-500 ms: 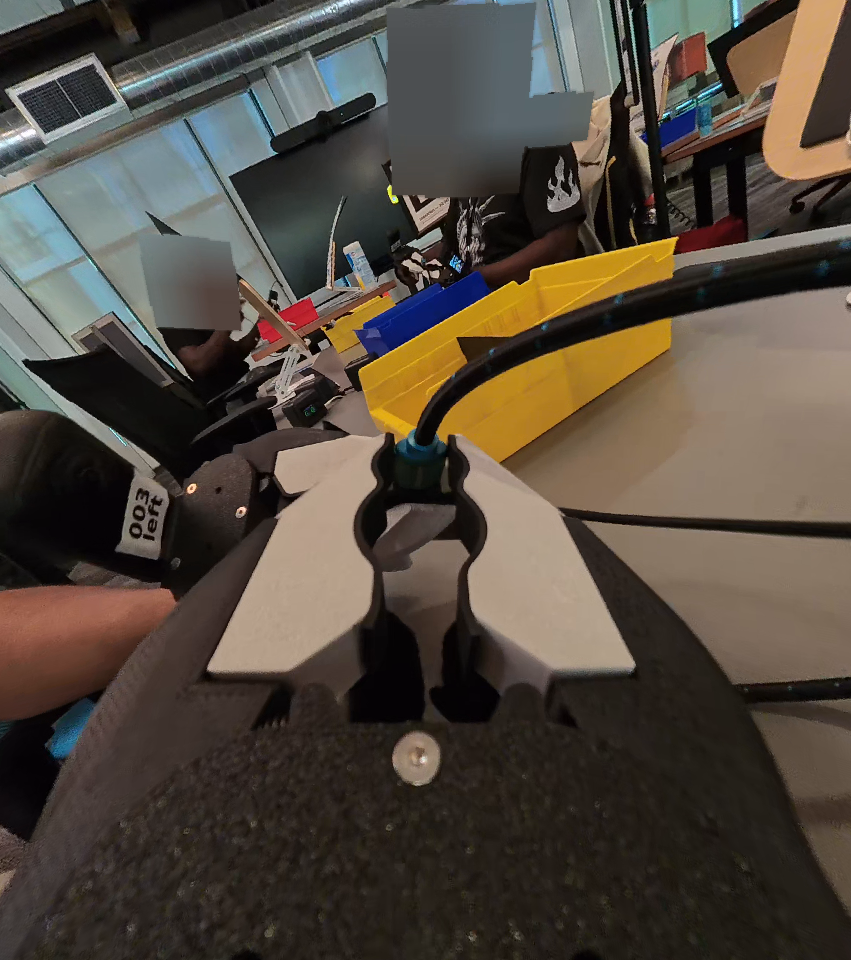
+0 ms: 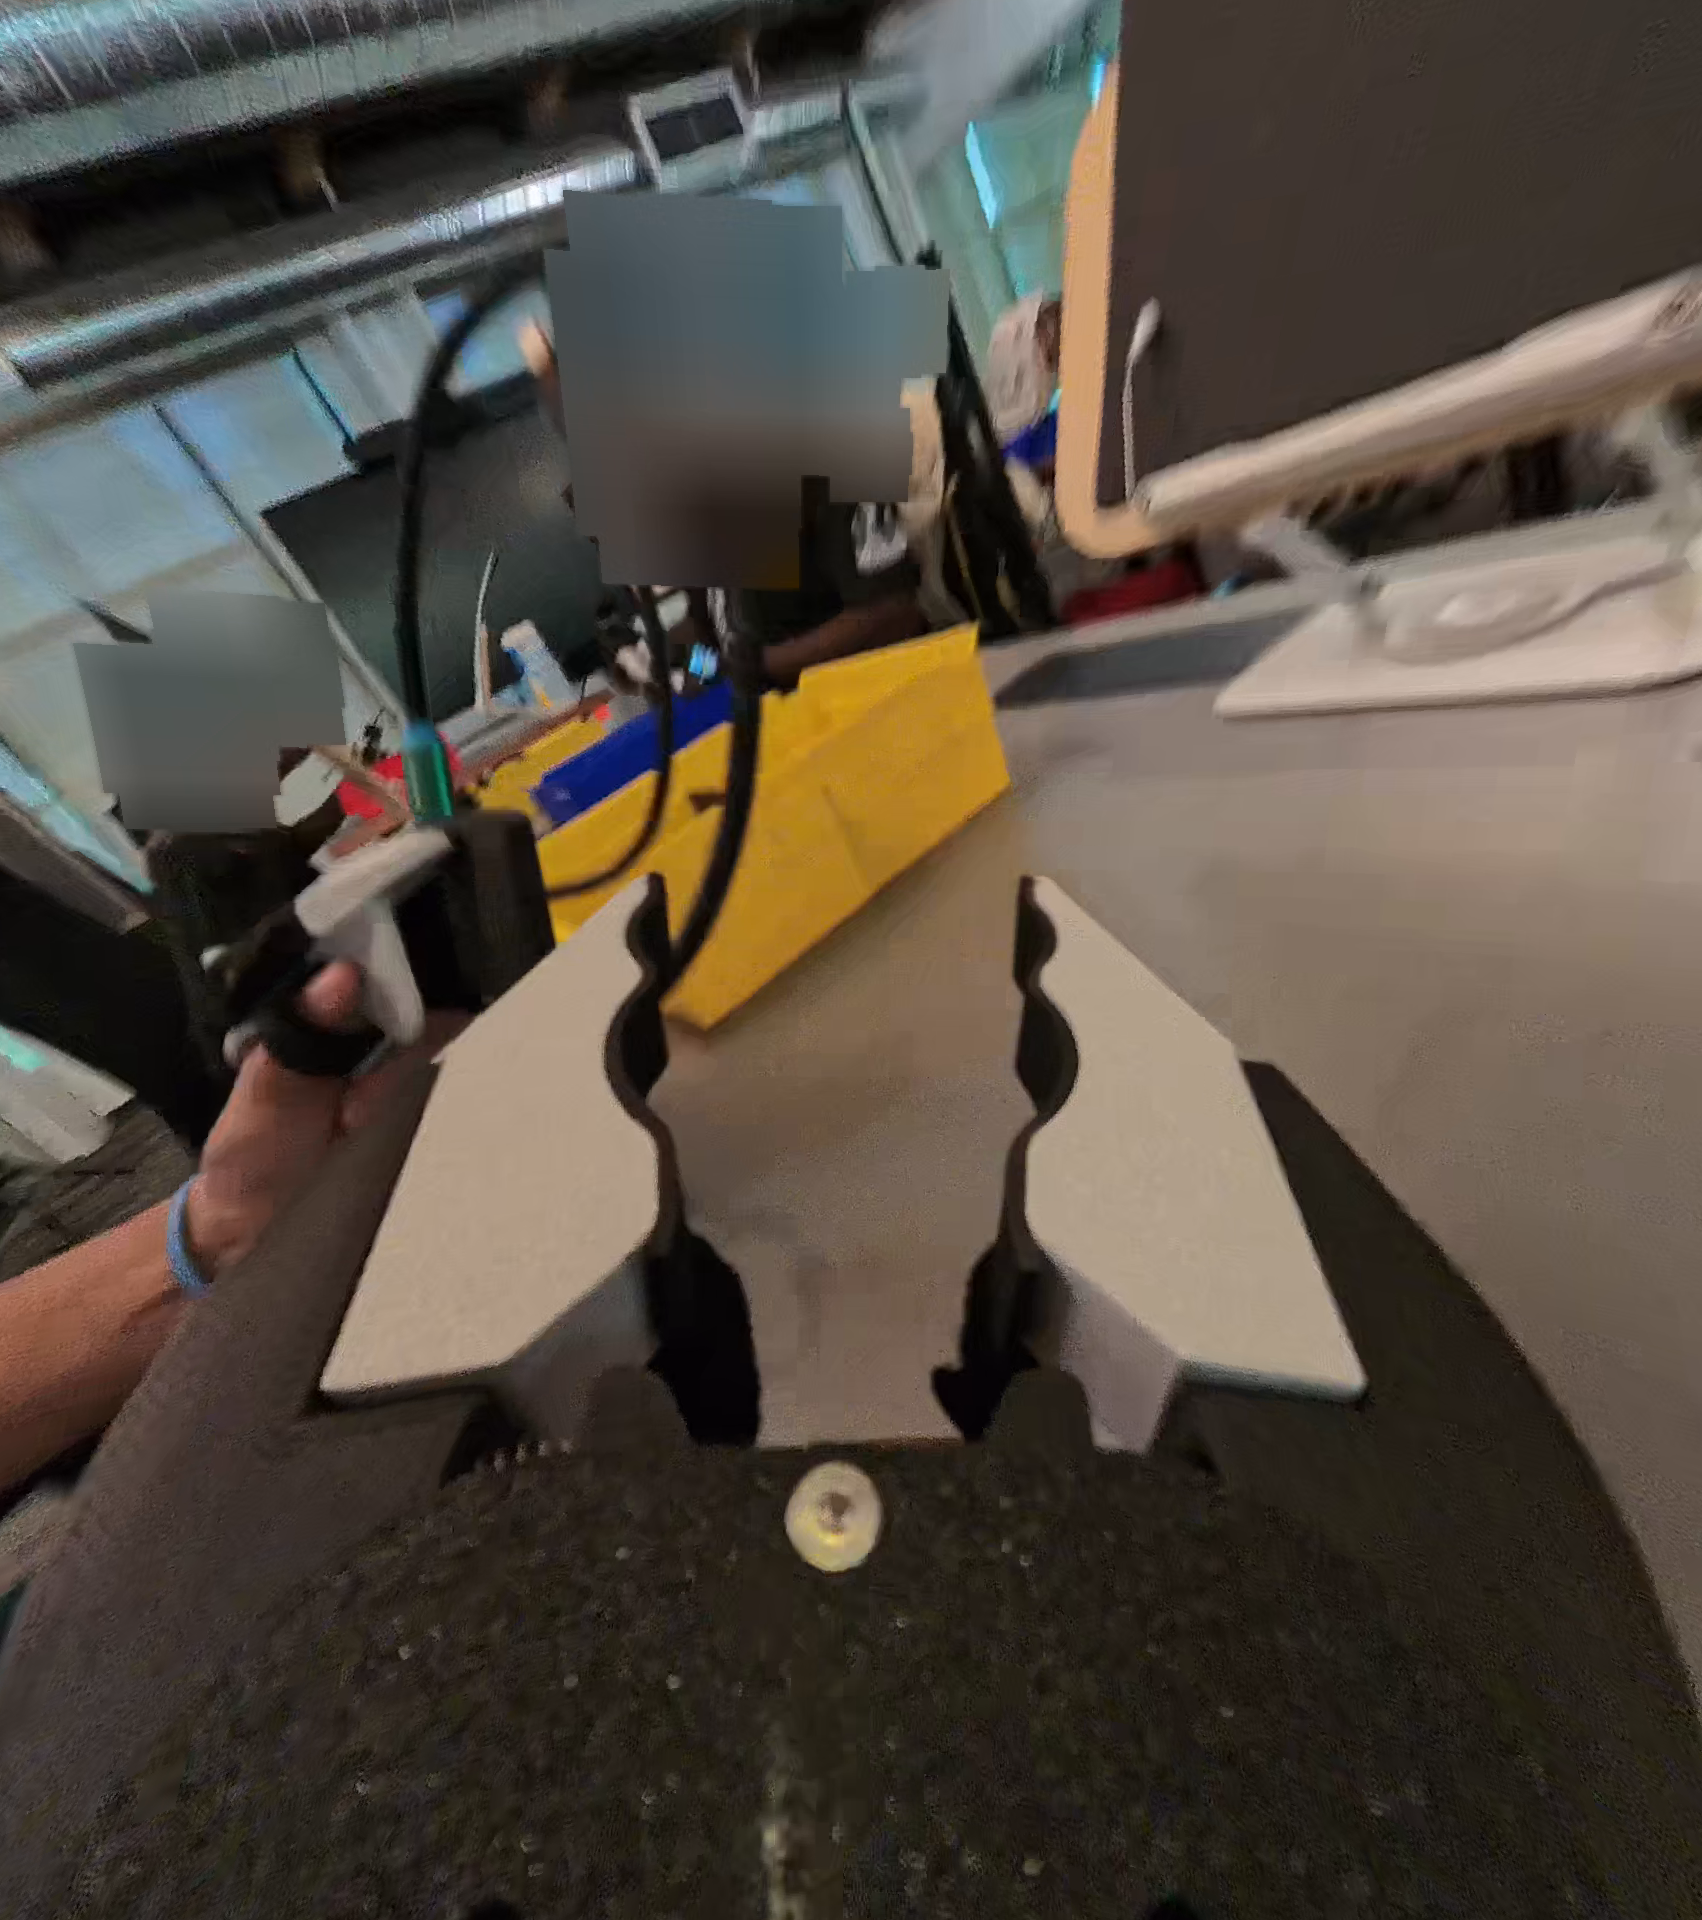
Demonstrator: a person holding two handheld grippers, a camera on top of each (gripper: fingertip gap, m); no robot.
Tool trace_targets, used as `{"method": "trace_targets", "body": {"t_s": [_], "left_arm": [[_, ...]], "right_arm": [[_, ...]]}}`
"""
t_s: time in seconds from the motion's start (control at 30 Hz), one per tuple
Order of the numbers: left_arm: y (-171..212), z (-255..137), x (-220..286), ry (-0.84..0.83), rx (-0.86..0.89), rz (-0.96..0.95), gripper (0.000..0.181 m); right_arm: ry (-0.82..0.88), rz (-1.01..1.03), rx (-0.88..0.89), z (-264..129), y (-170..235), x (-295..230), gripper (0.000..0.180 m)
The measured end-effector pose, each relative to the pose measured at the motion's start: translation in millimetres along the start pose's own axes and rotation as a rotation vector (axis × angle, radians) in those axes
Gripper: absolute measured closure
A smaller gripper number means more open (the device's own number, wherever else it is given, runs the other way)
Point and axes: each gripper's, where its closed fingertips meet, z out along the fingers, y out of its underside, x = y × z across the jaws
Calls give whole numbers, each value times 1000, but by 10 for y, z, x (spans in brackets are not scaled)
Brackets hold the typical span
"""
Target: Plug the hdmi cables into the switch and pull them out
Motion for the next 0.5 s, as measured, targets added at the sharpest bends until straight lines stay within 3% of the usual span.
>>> {"method": "trace_targets", "body": {"t_s": [0.23, 0.3, 0.5], "left_arm": [[68, 56, 207, 181, 72, -339, 168], [108, 75, 255, 199, 74, -385, 167], [173, 108, 359, 269, 95, -538, 167]], "right_arm": [[-505, 293, -208, 322, 505, -970, 116], [-539, 271, -228, 369, 570, -1108, 118], [-596, 185, -204, 389, 589, -1286, 149]]}}
